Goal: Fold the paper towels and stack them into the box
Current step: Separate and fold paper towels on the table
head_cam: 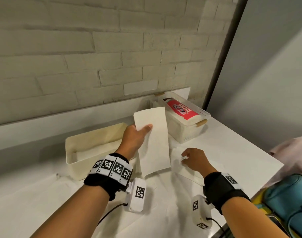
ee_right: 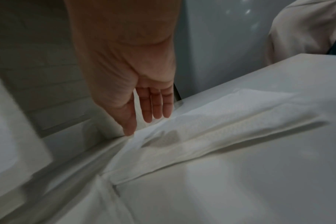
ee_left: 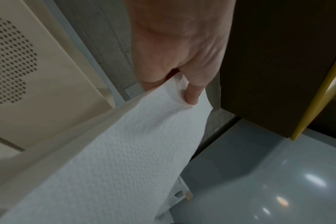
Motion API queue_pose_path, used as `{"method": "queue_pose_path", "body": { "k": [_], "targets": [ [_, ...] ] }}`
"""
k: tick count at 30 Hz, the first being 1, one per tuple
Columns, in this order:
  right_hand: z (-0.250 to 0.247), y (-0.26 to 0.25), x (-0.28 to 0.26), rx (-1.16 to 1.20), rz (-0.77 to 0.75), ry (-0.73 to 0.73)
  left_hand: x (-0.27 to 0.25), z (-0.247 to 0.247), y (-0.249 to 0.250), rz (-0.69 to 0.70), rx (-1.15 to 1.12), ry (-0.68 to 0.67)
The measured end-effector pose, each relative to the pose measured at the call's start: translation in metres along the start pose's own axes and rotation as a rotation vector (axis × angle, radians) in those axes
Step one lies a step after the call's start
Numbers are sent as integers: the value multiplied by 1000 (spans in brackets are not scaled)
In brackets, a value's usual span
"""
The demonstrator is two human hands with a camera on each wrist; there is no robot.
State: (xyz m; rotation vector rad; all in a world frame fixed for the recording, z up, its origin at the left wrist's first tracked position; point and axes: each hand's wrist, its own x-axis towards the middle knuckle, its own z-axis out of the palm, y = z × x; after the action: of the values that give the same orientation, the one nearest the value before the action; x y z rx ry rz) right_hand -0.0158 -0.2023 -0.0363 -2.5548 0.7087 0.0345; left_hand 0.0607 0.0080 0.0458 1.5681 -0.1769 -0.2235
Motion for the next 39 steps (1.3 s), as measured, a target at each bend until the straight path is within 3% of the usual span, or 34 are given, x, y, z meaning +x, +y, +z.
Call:
{"method": "queue_pose_path", "body": {
  "k": [5,11,19,25,27,33,39],
  "targets": [
    [-3,1,27,-59,38,21,5,-7,-5,-26,41,0],
    [5,1,51,-7,129,-51,16,-10,-5,-38,59,-26],
    [-3,-5,53,72,74,19,31,-10,-11,-50,58,-32],
    [-51,-17,25,155,-58,-35,31,-8,-9,-56,42,-29],
    [-68,-21,15,315,-120,-13,31,-8,-7,-52,41,-15],
    [-99,-58,-22,1146,-276,190,25,-7,5,-34,11,-14],
    [-66,-105,-28,1309,-222,240,7,6,12,-22,-33,-139]
  ]
}}
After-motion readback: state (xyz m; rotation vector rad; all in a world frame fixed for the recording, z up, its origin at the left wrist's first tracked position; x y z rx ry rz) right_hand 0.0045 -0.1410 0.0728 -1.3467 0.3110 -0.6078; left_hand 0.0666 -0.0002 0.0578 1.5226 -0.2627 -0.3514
